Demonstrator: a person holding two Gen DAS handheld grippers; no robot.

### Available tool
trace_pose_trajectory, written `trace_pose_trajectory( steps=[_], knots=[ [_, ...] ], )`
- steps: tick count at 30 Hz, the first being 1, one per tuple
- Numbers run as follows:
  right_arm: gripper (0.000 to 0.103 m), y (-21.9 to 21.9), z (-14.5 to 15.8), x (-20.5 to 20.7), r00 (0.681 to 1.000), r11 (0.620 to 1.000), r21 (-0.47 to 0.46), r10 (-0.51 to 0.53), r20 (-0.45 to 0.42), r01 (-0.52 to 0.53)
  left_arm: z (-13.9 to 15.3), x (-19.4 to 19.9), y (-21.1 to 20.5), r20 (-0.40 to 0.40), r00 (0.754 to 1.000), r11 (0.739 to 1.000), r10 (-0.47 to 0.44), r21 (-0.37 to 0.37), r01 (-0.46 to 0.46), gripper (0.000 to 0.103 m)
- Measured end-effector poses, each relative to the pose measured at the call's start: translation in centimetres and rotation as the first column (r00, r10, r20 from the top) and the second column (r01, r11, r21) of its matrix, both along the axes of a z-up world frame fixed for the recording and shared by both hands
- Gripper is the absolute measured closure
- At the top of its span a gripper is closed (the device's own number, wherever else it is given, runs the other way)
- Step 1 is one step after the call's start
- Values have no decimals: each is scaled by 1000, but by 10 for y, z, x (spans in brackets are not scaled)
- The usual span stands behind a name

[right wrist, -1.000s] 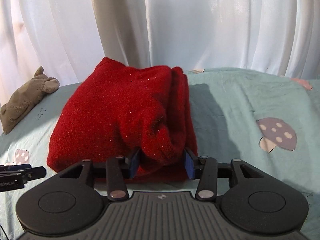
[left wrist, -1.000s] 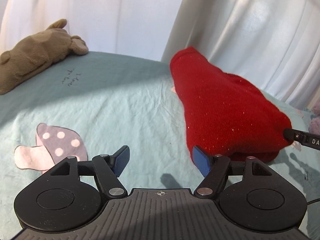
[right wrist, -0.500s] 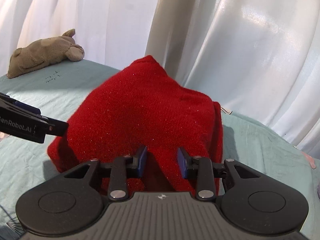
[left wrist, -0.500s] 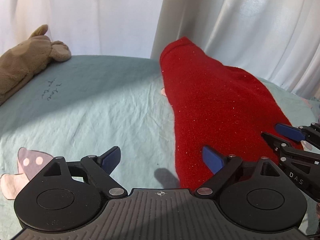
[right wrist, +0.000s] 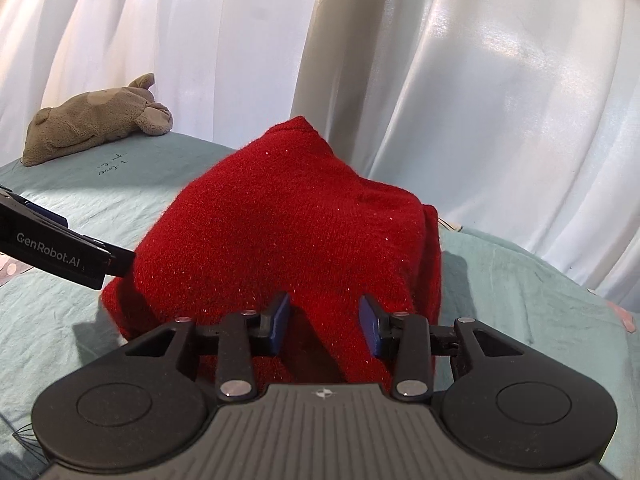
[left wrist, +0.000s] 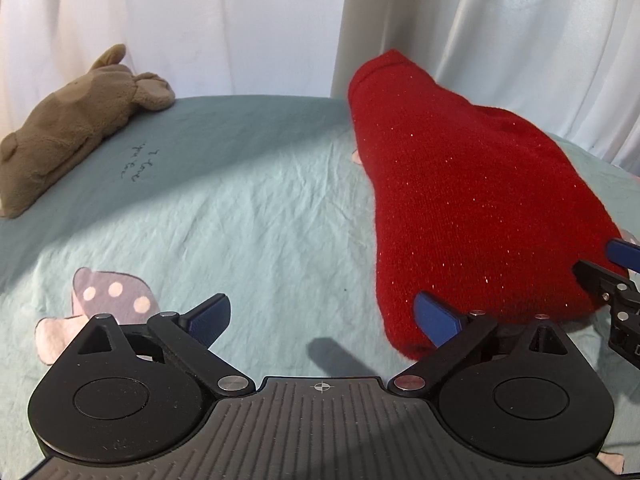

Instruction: Fold small clothes

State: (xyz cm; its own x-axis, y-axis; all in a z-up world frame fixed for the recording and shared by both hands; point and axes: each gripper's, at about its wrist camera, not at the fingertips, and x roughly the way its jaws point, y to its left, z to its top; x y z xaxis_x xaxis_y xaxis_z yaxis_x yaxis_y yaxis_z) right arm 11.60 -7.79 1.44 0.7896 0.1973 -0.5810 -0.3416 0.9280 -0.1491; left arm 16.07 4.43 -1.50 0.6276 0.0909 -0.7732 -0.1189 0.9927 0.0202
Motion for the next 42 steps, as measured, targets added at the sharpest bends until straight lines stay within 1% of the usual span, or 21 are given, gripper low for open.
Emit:
trace_pose_trajectory(
  steps=[1,3,4,6,7,8,11,13,15,17,18,22,26,29,35,42],
  knots=[
    [61,-3,1,-5,999,1000,12,-16,-30,16,1,-7,-1,-6,1000,1000,-4,6,4,2],
    [48,-9,2,-16,993,998,34,-44,-105,48,3,-19,-3,-39,999,1000,-12,-6,12,2],
    [35,-11,0,-23,987,998,44,-46,-153,54,3,-25,-4,-55,998,1000,-17,-22,16,2],
    [18,-13,-3,-40,976,998,53,-33,-214,45,4,-42,-6,-73,997,998,-32,-53,28,2],
    [14,-14,-4,-49,972,998,57,-23,-232,38,5,-49,-7,-76,996,997,-43,-62,39,2],
    [4,-13,-4,-56,968,998,59,-15,-249,31,7,-57,-9,-79,995,997,-54,-67,49,2],
    [4,-14,-6,-72,952,996,85,2,-305,25,10,-75,-16,-89,992,995,-87,-63,81,1],
    [4,-15,-6,-78,938,993,99,-26,-345,63,11,-82,-20,-101,990,994,-97,-60,91,1],
    [4,-14,-3,-78,930,992,61,-83,-358,112,12,-84,-23,-118,988,993,-103,-63,96,0],
    [4,-12,0,-78,917,991,-4,-129,-377,137,16,-85,-25,-123,987,994,-104,-53,98,0],
    [4,-13,4,-78,915,989,-18,-146,-377,150,19,-85,-26,-121,987,994,-104,-43,100,0],
    [4,-16,19,-82,911,984,1,-165,-377,178,30,-83,-28,-105,988,993,-116,-36,113,0],
    [4,-8,31,-86,921,980,-54,-198,-336,191,36,-81,-34,-104,985,991,-134,-28,132,0],
    [4,-4,36,-87,925,978,-82,-210,-317,194,35,-79,-38,-126,981,989,-147,-6,147,0],
    [4,-2,39,-85,919,973,-100,-229,-322,208,37,-78,-46,-134,978,986,-160,35,166,0],
    [4,-7,42,-84,911,969,-80,-247,-330,234,41,-76,-47,-133,979,988,-155,8,157,0]
  ],
)
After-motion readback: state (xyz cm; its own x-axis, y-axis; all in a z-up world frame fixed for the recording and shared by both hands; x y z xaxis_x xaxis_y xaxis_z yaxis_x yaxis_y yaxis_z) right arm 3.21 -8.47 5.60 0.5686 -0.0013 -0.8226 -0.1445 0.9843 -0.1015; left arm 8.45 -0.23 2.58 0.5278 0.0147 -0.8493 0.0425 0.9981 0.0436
